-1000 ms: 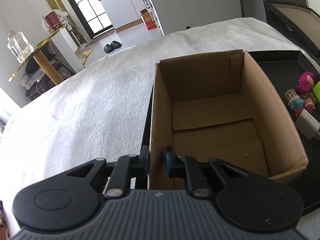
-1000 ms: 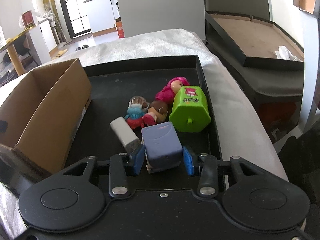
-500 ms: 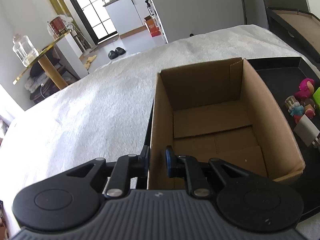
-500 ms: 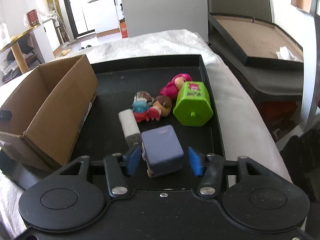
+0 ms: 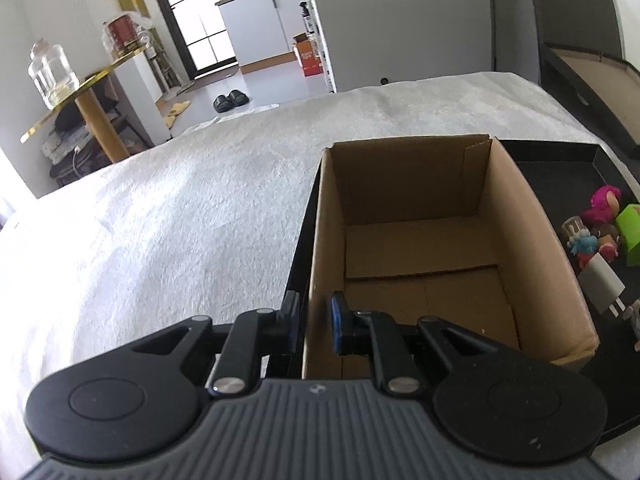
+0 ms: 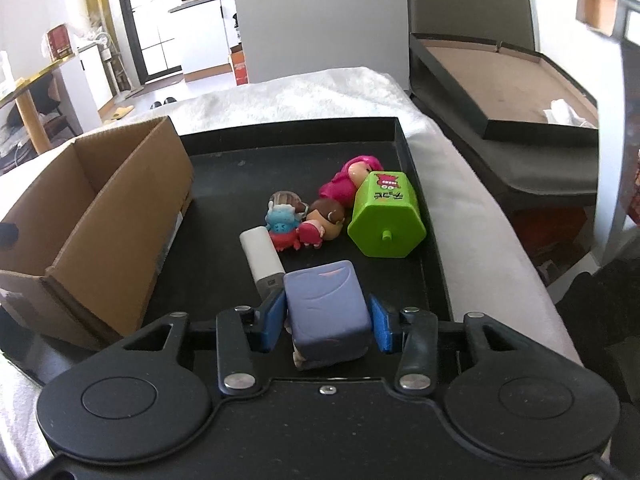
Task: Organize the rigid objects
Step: 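Lift the lavender cube with the right gripper and carry it over the box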
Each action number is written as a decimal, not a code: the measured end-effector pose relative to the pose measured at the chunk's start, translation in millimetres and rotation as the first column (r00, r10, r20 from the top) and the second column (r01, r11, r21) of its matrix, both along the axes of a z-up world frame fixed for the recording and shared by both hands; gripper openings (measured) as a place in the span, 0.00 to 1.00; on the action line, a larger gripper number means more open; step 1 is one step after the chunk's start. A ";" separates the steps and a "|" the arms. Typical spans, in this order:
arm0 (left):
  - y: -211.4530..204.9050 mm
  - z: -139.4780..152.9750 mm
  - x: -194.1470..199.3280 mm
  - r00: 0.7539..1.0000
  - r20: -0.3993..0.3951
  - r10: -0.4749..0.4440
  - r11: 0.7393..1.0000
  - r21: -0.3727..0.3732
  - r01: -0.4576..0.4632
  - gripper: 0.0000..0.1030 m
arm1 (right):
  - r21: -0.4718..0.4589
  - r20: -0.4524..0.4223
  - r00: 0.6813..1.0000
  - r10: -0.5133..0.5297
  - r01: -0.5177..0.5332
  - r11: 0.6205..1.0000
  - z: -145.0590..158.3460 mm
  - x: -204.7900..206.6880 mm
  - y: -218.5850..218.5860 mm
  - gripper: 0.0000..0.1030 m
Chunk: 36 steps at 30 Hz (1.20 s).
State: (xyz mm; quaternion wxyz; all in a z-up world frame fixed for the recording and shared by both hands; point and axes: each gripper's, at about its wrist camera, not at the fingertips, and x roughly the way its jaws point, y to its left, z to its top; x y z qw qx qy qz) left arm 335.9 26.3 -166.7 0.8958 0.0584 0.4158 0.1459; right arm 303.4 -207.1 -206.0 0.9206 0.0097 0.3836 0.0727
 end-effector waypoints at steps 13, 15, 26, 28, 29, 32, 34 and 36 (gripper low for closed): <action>13.0 1.0 -4.5 0.997 0.071 0.036 0.990 -0.137 -0.026 0.14 | -0.013 0.032 0.999 -0.033 0.033 0.999 50.6 -8.5 11.1 0.42; 16.3 -0.2 -3.3 0.995 0.085 0.052 0.986 -0.163 -0.037 0.14 | -0.026 0.039 0.999 -0.035 0.036 0.999 57.6 -8.2 13.8 0.42; 43.2 -2.0 -12.1 0.979 0.165 0.122 0.952 -0.300 -0.068 0.13 | -0.092 0.077 0.997 -0.008 0.016 0.996 79.0 -0.6 44.7 0.42; 45.2 -5.4 -14.2 0.978 0.167 0.127 0.945 -0.319 -0.068 0.13 | -0.089 0.077 0.997 0.006 0.001 0.996 82.9 1.1 52.7 0.42; 45.6 -6.9 -15.3 0.977 0.169 0.129 0.944 -0.322 -0.069 0.14 | -0.089 0.079 0.997 0.015 -0.008 0.996 84.6 2.3 57.0 0.42; 50.1 -6.9 -17.9 0.975 0.178 0.132 0.937 -0.344 -0.064 0.13 | -0.100 0.093 0.995 0.044 -0.034 0.994 91.0 2.8 71.7 0.42; 51.7 -4.9 -19.5 0.973 0.190 0.130 0.933 -0.356 -0.055 0.13 | -0.107 0.106 0.992 0.064 -0.053 0.993 95.7 3.9 81.2 0.42; 52.6 -2.1 -22.0 0.968 0.216 0.128 0.931 -0.362 -0.042 0.13 | -0.115 0.116 0.990 0.078 -0.065 0.991 99.5 5.9 89.2 0.42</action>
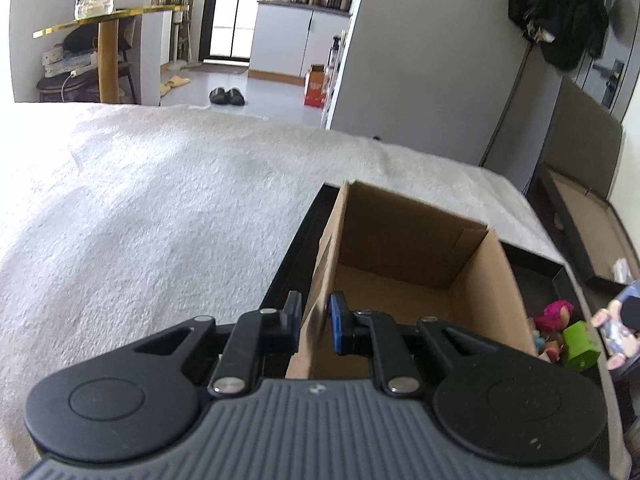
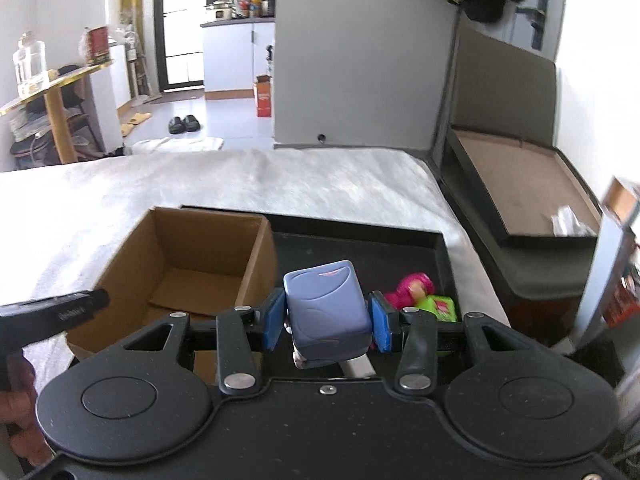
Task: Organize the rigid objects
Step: 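Lift the lavender cube with the right gripper and carry it over the box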
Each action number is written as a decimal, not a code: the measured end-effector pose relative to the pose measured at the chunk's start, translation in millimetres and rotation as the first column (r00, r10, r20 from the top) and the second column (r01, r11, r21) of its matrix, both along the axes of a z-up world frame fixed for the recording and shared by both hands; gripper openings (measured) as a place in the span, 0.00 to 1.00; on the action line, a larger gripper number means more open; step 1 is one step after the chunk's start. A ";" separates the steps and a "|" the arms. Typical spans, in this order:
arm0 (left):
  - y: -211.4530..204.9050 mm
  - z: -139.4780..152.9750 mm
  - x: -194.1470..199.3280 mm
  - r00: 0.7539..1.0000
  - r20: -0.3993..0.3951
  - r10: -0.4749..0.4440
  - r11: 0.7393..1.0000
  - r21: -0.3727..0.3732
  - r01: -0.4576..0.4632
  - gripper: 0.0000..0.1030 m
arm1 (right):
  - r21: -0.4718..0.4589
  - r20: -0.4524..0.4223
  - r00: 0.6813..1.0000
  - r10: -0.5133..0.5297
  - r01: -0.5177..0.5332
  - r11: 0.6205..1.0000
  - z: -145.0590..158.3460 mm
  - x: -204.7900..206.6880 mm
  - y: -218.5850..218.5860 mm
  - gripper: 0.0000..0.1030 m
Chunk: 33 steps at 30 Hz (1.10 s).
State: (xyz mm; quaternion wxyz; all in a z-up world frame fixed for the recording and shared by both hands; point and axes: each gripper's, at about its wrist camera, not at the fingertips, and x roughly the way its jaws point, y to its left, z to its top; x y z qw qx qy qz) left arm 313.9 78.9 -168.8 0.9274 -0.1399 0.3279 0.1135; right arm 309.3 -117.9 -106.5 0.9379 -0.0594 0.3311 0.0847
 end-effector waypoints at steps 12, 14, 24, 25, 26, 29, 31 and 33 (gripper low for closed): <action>10.0 -7.1 5.5 1.000 0.008 -0.018 1.000 -0.024 0.018 0.09 | -0.057 0.001 0.992 0.125 -0.125 0.991 -2.6 11.6 54.7 0.42; 10.6 -6.2 5.9 0.999 0.023 -0.027 0.999 -0.021 0.028 0.09 | -0.060 -0.005 0.991 0.136 -0.136 0.989 -4.5 14.7 61.3 0.42; 19.3 -8.2 6.7 1.000 0.024 -0.011 0.999 -0.050 0.012 0.09 | -0.079 -0.016 0.979 0.204 -0.205 0.976 -13.4 28.8 92.8 0.42; 19.0 -7.9 6.6 1.000 0.025 -0.014 0.999 -0.050 0.015 0.10 | -0.081 -0.015 0.977 0.214 -0.214 0.973 -14.4 29.8 95.5 0.42; 18.0 -7.8 6.2 1.000 0.026 -0.014 0.999 -0.045 0.015 0.09 | -0.085 -0.015 0.975 0.222 -0.222 0.971 -15.8 31.1 98.4 0.42; 18.1 -8.9 6.5 1.000 0.027 -0.010 0.999 -0.043 0.012 0.10 | -0.091 -0.020 0.971 0.238 -0.239 0.967 -18.8 35.4 106.6 0.43; 20.0 -9.7 7.8 1.000 0.023 -0.011 0.998 -0.058 0.012 0.10 | -0.085 -0.023 0.969 0.247 -0.248 0.965 -19.7 37.7 109.8 0.43; 21.3 -12.4 9.4 1.000 0.009 -0.013 0.998 -0.065 0.014 0.10 | -0.058 -0.025 0.967 0.254 -0.255 0.965 -19.3 40.1 112.1 0.43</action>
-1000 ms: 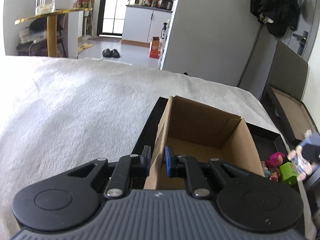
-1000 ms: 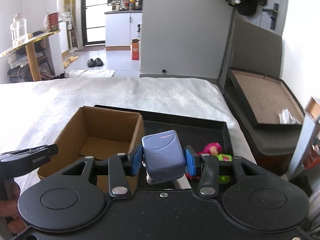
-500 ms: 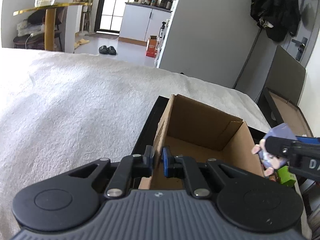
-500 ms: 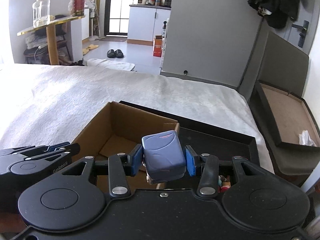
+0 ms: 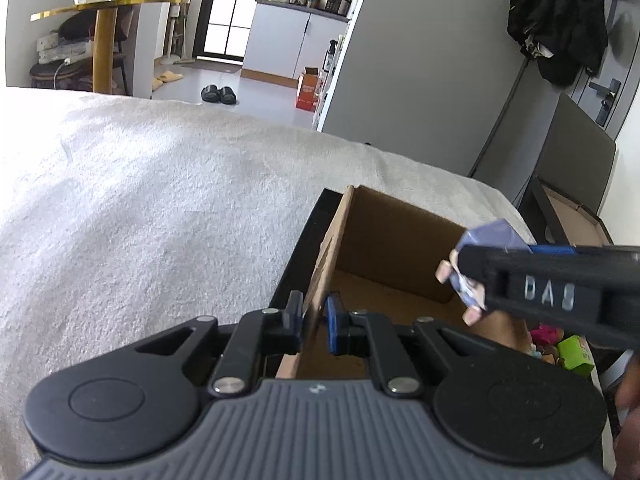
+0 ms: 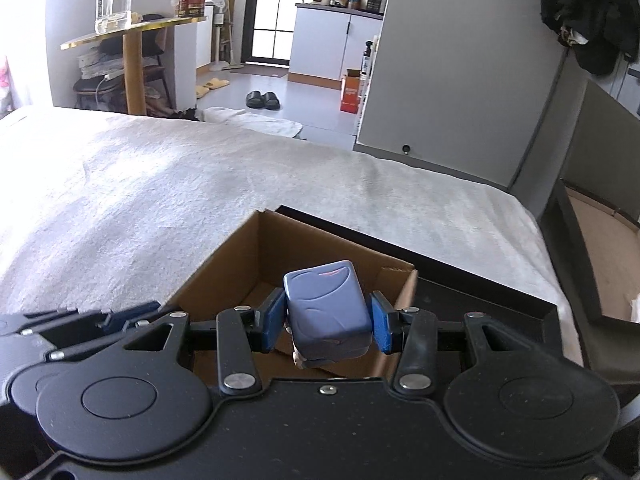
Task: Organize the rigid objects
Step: 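Lift the lavender cube with the right gripper and carry it over the box, then open the right gripper to drop the lavender cube into the box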
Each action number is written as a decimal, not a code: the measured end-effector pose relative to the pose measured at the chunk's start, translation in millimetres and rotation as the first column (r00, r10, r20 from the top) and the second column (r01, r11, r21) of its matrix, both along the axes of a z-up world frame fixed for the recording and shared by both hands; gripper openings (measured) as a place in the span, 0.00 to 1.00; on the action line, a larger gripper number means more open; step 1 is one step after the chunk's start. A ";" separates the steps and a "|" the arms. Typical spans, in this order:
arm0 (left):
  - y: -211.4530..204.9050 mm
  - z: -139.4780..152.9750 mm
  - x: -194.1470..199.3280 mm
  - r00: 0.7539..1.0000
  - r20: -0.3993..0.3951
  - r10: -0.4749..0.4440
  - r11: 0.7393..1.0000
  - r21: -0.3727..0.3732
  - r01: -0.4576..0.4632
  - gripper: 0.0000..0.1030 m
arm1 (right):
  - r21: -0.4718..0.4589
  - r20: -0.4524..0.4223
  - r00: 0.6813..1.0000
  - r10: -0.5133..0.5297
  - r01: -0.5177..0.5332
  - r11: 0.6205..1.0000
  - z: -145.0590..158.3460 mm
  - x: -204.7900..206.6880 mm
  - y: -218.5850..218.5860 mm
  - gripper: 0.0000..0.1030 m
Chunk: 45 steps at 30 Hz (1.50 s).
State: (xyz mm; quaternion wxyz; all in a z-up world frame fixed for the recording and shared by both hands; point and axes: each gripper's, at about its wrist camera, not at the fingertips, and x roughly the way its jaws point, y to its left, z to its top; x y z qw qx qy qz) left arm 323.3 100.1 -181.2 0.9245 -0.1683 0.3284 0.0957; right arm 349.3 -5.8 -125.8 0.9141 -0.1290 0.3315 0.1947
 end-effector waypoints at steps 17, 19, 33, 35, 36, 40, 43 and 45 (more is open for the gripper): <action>-7.9 5.0 -1.0 0.999 -0.035 0.026 0.998 0.060 -0.024 0.21 | 0.044 -0.012 0.998 -0.060 0.060 0.997 9.5 -14.5 -27.9 0.59; -10.7 11.6 -3.7 0.999 -0.013 0.036 0.995 0.092 -0.035 0.31 | 0.030 -0.006 0.998 -0.061 0.061 0.998 11.8 -18.3 -32.6 0.60; -46.9 59.6 -18.3 0.997 0.047 -0.057 0.975 0.218 0.045 0.67 | 0.053 0.019 0.994 -0.106 0.104 0.993 19.2 -36.4 -87.8 0.63; -52.5 61.9 -15.7 0.997 0.034 -0.073 0.970 0.233 0.063 0.69 | 0.063 0.013 0.994 -0.111 0.110 0.992 16.6 -36.0 -95.0 0.63; -55.5 62.7 -14.4 0.997 0.027 -0.078 0.968 0.243 0.069 0.71 | 0.069 0.010 0.994 -0.113 0.112 0.991 15.7 -36.8 -98.2 0.63; -67.1 62.8 -8.2 0.996 -0.010 -0.093 0.953 0.288 0.092 0.74 | 0.097 -0.009 0.993 -0.122 0.122 0.988 10.3 -34.4 -111.9 0.63; -75.7 64.1 -2.6 0.994 -0.034 -0.108 0.941 0.319 0.113 0.75 | 0.123 -0.029 0.990 -0.137 0.140 0.982 4.8 -30.8 -122.8 0.63; -82.0 65.3 2.1 0.991 -0.052 -0.121 0.932 0.338 0.132 0.75 | 0.139 -0.042 0.988 -0.147 0.152 0.979 0.1 -27.7 -130.0 0.63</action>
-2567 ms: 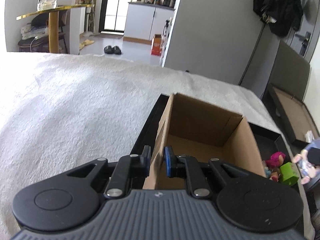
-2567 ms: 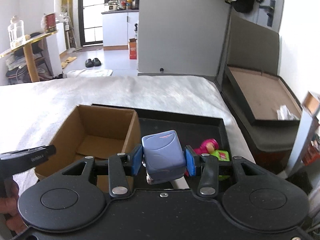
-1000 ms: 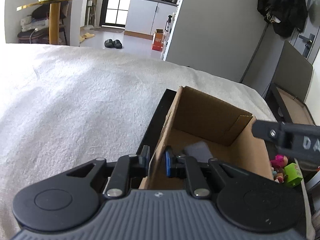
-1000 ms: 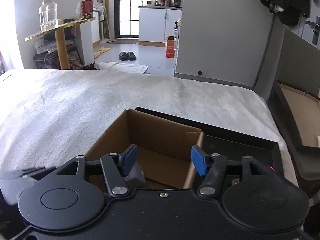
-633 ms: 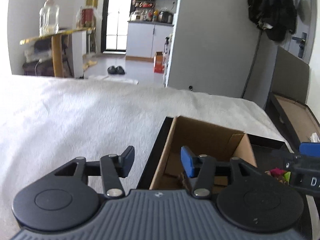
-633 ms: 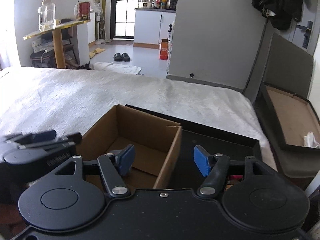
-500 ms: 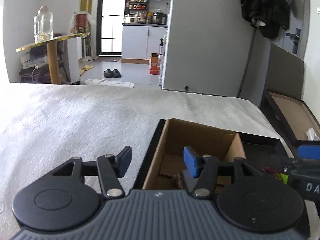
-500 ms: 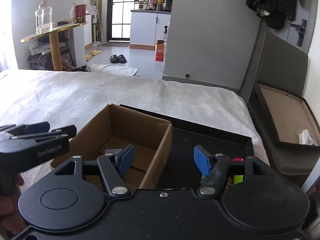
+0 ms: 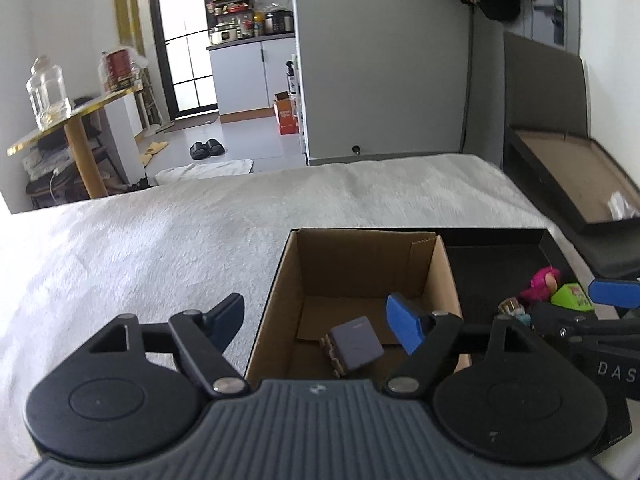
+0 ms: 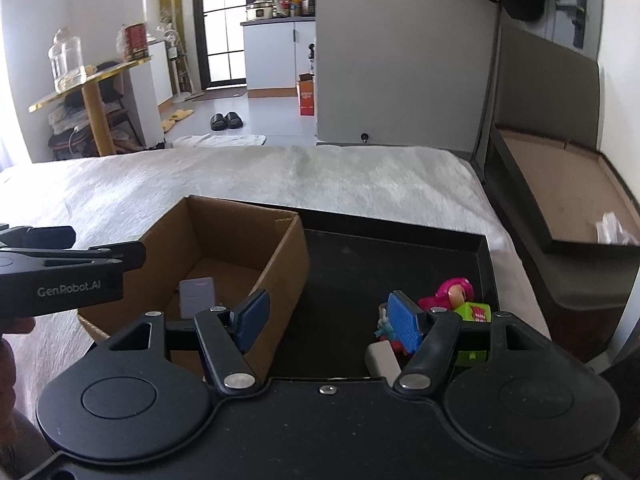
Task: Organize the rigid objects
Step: 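Open the right gripper to drop the lavender cube into the box, then lower the right gripper onto the white plug block and close on it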
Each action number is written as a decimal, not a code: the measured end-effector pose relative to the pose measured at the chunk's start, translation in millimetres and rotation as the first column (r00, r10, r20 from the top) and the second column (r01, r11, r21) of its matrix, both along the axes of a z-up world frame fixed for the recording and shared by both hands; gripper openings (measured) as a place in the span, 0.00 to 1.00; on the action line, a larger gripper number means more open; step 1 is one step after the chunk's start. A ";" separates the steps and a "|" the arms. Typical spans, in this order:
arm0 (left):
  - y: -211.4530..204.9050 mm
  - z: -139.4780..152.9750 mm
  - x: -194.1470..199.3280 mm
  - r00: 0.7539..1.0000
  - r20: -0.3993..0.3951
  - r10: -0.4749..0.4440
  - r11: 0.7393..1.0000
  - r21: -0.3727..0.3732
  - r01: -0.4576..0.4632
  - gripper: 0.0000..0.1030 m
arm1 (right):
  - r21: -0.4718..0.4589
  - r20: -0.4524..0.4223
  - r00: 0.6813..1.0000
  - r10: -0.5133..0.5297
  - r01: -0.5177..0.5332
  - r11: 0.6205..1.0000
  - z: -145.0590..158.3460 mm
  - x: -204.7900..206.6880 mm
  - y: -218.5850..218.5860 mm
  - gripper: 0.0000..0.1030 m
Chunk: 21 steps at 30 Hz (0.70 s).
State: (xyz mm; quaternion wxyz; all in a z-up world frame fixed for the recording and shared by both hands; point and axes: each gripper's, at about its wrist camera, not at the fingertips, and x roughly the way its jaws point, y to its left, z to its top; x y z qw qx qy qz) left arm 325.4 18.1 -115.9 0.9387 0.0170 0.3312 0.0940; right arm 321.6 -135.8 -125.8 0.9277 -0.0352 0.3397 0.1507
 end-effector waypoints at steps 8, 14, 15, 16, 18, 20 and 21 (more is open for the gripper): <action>-29.0 -3.2 15.0 0.997 -0.060 -0.042 0.996 0.077 0.047 0.77 | 0.064 -0.015 0.999 -0.034 0.034 0.997 -19.9 9.6 -30.4 0.63; -51.2 -11.6 24.1 0.991 -0.119 -0.061 0.982 0.170 0.081 0.78 | 0.118 -0.012 0.997 -0.075 0.075 0.990 -41.0 7.3 -49.9 0.63; -53.0 -12.1 24.1 0.991 -0.120 -0.063 0.980 0.181 0.084 0.78 | 0.115 -0.014 0.998 -0.068 0.070 0.991 -43.3 6.1 -50.5 0.63; -55.2 -12.8 24.3 0.991 -0.121 -0.063 0.977 0.193 0.086 0.78 | 0.111 -0.014 0.998 -0.061 0.062 0.992 -45.2 5.4 -51.1 0.63; -60.0 -14.0 25.9 0.991 -0.121 -0.063 0.972 0.220 0.089 0.78 | 0.110 -0.009 0.999 -0.044 0.045 0.993 -49.2 3.9 -51.5 0.63; -63.2 -15.4 26.5 0.990 -0.127 -0.059 0.967 0.240 0.088 0.78 | 0.123 -0.020 0.999 -0.043 0.045 0.991 -54.7 4.3 -52.9 0.63; -64.7 -16.6 26.6 0.990 -0.130 -0.057 0.965 0.248 0.088 0.79 | 0.131 -0.032 0.998 -0.045 0.049 0.990 -57.5 4.9 -53.1 0.63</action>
